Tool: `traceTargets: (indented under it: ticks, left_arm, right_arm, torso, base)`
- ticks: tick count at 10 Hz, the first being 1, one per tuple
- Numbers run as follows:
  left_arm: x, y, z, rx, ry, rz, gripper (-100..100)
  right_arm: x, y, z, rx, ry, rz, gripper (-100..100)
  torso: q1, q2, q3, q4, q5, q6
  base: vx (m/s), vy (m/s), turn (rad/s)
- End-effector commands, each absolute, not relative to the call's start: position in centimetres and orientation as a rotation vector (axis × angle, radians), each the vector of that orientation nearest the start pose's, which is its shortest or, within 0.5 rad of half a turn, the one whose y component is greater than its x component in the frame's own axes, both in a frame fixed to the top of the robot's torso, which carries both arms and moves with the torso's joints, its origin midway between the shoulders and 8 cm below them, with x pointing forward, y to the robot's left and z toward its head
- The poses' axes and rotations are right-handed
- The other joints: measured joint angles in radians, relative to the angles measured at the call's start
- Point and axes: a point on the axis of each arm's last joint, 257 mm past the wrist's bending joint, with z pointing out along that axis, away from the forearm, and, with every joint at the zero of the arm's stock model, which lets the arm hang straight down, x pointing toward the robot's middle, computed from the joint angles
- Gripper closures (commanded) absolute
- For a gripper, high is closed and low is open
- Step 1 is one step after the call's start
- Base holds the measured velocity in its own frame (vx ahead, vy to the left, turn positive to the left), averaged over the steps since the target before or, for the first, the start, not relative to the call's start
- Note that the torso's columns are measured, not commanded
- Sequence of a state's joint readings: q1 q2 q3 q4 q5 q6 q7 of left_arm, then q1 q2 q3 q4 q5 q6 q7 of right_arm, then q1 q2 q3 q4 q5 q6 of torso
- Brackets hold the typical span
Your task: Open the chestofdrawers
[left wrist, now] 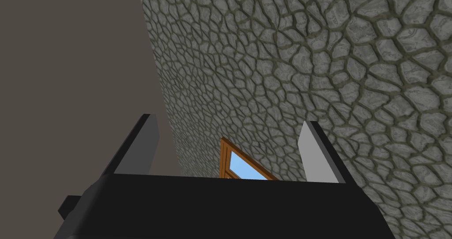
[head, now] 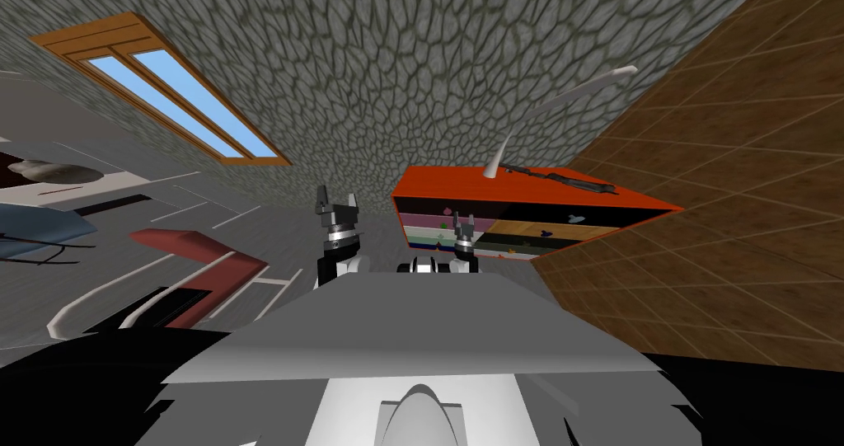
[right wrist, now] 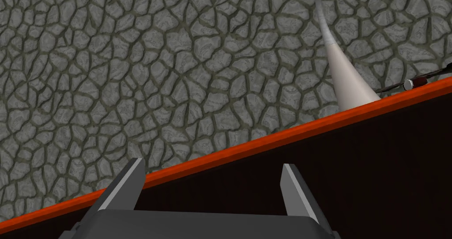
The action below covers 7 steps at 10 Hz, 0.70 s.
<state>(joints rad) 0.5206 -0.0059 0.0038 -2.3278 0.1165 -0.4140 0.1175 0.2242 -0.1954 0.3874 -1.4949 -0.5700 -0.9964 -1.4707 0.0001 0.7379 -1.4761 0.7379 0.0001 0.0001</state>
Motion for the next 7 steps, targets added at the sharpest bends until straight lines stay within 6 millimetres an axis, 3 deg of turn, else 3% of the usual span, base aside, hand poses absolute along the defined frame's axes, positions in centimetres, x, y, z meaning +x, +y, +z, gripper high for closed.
traceTargets:
  ticks: [1, 7]
  left_arm:
    - [34.5, 29.6, 2.3, -0.822, 0.535, -1.463, 0]
    - [34.5, 29.6, 2.3, -0.822, 0.535, -1.463, 0]
  right_arm:
    - [40.7, -22.4, -18.7, -1.355, 0.462, -2.456, -100]
    - [40.9, -22.0, -20.9, -1.291, 0.599, -2.290, -100]
  torso:
    - [0.000, 0.001, 0.001, 0.000, 0.000, 0.000]
    - [0.000, 0.000, 0.000, 0.000, 0.000, 0.000]
  base:
    - [0.020, -0.002, 0.048]
    - [0.022, -0.003, 0.028]
